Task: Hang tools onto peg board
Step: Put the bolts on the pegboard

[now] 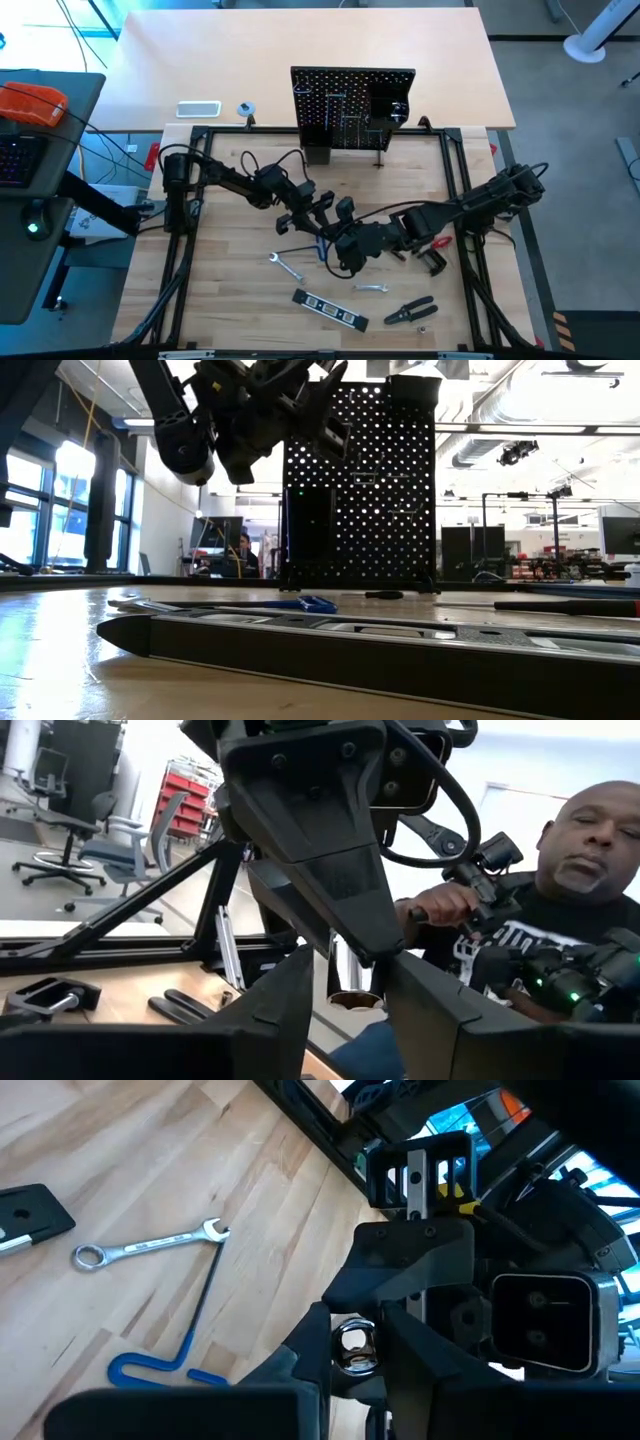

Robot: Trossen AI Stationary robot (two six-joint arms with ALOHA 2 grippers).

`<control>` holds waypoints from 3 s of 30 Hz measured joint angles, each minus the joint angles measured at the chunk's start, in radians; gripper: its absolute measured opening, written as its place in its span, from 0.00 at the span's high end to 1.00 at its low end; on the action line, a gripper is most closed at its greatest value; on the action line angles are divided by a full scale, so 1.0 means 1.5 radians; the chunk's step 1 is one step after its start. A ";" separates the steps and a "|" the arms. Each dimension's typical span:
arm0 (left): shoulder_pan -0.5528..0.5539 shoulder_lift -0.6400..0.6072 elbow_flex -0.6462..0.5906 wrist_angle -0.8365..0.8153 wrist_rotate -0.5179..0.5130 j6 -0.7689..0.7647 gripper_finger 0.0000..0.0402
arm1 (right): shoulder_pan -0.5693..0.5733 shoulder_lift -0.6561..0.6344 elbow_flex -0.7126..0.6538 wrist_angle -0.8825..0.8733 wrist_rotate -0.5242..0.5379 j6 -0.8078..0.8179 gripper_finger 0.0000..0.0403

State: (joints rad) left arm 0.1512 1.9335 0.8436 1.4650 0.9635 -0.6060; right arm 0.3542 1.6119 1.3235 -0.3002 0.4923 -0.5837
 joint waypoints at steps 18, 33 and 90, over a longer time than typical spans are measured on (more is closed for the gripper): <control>0.026 0.001 0.000 -0.005 0.003 0.046 0.87 | -0.001 0.000 0.000 -0.038 0.058 0.030 0.78; 0.087 -0.012 0.000 -0.014 0.060 0.031 0.87 | 0.012 -0.024 0.000 -0.089 0.191 0.064 0.69; 0.294 -0.249 0.153 -0.956 -0.476 0.563 0.70 | 0.081 -0.055 -0.001 -0.392 0.213 0.456 0.62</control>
State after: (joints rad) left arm 0.5919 1.5593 1.0725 0.0303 0.2493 0.2386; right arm 0.4764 1.5299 1.3228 -0.8884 0.8113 0.1010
